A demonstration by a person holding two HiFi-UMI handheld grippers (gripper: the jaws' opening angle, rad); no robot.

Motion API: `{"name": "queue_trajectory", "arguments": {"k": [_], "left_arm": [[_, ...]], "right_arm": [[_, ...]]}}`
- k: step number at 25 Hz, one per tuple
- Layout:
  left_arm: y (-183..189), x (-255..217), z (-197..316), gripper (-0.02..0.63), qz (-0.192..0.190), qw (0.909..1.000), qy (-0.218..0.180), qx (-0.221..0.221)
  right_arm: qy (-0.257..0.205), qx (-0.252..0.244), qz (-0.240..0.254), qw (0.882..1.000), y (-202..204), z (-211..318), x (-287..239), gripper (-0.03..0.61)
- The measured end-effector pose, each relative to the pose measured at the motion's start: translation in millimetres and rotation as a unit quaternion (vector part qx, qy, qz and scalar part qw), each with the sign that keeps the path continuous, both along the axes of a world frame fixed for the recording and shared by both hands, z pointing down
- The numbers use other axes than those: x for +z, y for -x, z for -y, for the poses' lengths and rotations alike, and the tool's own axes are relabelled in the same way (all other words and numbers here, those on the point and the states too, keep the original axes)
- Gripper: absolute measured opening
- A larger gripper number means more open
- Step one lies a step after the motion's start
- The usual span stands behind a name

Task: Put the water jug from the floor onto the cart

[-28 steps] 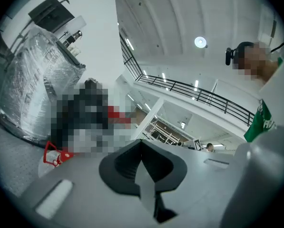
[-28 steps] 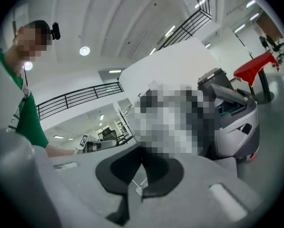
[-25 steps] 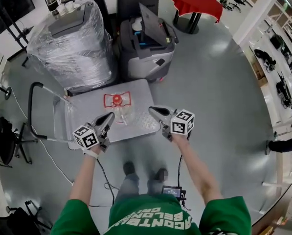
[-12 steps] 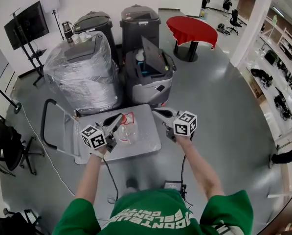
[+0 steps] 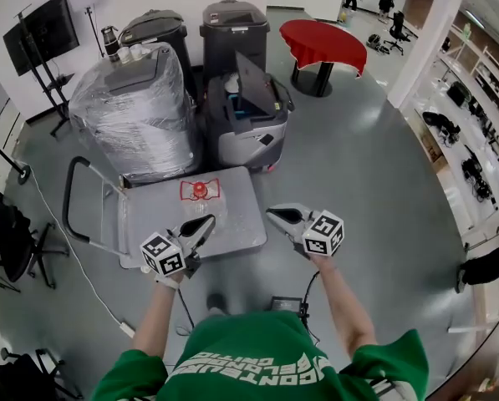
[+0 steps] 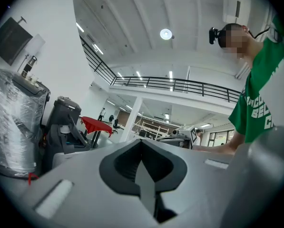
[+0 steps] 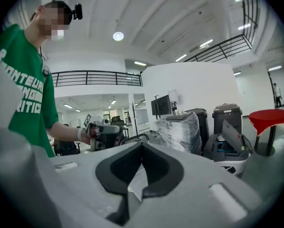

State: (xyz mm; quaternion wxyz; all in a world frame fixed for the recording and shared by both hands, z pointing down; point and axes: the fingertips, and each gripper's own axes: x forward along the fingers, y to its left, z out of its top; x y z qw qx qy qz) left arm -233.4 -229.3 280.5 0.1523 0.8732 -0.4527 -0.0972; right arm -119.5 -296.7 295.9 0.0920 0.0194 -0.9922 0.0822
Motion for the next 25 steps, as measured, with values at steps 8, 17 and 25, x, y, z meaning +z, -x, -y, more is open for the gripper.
{"name": "queue_trajectory", "arguments": {"k": [8,17,25], "left_arm": [[-35.1,-5.6,-30.8,0.011,-0.001,0.9999,-0.012,0.002],[-44.7,2.3,-37.1,0.011,-0.010,0.9999,-0.003,-0.008],[-39.6,7.9,-39.0,0.011,-0.018,0.9997,0.005,-0.014]], "right_arm": [[-0.017,0.021,-0.024,0.999,-36.7,-37.3,13.7,-0.011],[-0.013,0.024,-0.023,0.999,-27.0,-56.8,20.8,-0.011],[-0.033,0.014,-0.058,0.998,-19.4,-63.6,35.5,-0.011]]}}
